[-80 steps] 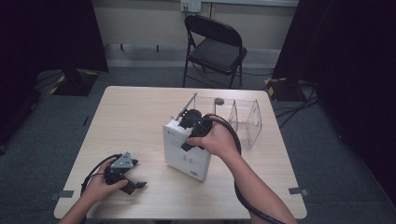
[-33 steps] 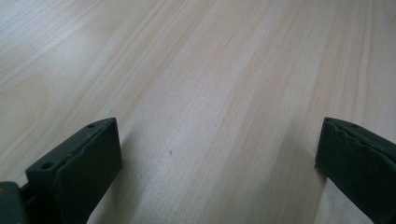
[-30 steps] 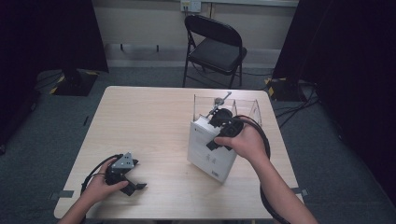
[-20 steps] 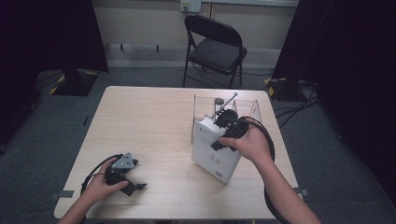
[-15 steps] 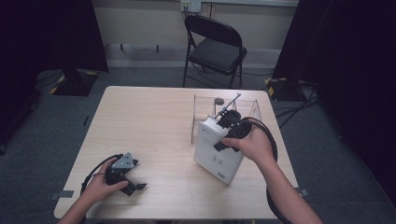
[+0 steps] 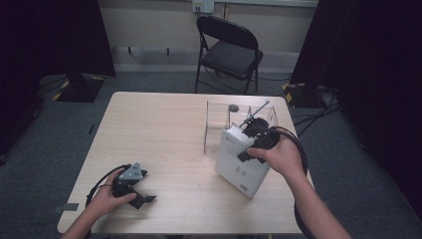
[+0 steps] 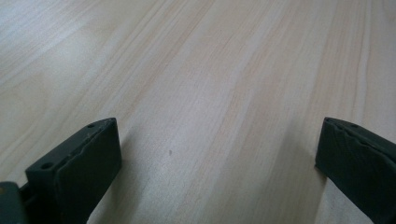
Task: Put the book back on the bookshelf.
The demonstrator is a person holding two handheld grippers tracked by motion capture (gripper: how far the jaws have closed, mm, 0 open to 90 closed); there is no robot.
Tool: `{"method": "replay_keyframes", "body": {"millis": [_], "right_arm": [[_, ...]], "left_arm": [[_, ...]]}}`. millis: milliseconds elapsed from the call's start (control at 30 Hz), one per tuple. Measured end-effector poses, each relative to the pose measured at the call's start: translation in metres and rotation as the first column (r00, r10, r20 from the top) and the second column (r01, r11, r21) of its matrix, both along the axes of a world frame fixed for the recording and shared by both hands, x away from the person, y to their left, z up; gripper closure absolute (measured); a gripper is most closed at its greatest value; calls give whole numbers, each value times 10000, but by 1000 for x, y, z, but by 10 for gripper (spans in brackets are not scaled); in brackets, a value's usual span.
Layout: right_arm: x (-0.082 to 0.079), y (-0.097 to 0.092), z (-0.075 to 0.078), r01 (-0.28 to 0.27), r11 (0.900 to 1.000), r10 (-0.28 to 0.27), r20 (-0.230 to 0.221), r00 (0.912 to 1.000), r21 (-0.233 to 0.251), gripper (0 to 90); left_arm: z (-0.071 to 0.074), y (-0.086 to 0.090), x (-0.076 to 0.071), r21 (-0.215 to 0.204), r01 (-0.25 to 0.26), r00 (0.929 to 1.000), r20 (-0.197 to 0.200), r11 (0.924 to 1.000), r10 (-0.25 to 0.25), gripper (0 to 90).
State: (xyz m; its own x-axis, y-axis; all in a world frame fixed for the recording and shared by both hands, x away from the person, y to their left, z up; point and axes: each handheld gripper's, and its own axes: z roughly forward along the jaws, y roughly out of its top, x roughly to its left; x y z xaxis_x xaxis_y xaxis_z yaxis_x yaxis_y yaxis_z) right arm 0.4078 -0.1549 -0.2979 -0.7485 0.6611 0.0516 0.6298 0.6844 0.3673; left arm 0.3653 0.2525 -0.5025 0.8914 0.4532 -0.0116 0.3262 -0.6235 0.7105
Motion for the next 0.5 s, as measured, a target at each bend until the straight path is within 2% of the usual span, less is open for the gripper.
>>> {"method": "replay_keyframes", "body": {"millis": [500], "right_arm": [[-6,-19,1,279,9995,-280,-60,9996,-166,521]], "left_arm": [[0,0,0,5,27,10000,-2,10000,-27,0]]}}
